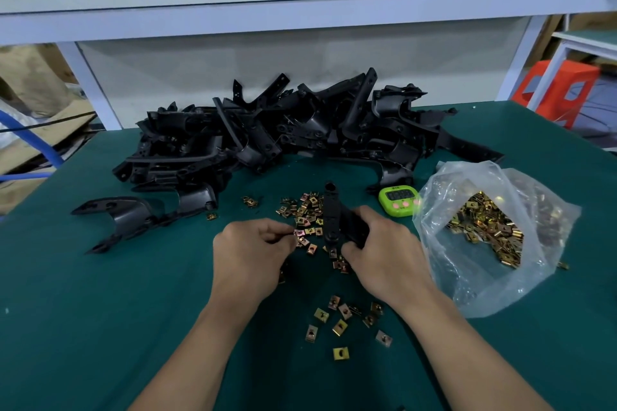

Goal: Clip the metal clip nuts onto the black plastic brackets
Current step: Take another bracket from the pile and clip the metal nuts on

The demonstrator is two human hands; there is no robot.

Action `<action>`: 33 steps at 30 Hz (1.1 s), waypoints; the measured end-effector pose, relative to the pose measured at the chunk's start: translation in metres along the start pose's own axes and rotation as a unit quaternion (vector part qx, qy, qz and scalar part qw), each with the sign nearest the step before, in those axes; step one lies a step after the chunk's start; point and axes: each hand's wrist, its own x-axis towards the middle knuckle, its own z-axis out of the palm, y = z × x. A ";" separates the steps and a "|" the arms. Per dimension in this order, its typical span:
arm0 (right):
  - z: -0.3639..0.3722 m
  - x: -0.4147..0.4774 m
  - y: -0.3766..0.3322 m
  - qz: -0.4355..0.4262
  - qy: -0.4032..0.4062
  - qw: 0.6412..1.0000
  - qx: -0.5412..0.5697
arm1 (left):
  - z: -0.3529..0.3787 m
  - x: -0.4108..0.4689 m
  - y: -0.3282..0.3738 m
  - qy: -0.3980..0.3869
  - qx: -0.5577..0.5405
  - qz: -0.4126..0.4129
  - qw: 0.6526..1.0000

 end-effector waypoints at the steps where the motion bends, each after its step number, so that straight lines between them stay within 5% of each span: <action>1: 0.000 0.000 0.000 -0.001 0.000 1.000 -0.001 | 0.000 0.000 0.000 0.000 0.001 0.001 1.000; 15: 0.001 -0.004 -0.008 -0.009 0.049 0.998 -0.043 | 0.002 -0.004 0.001 0.019 -0.021 0.017 0.999; 21: 0.011 -0.004 -0.027 -0.079 0.058 0.991 -0.096 | 0.002 -0.007 0.001 -0.009 0.004 0.024 1.000; 33: 0.010 -0.005 -0.035 -0.148 -0.045 0.988 -0.013 | 0.001 -0.008 0.008 -0.036 0.002 0.050 0.998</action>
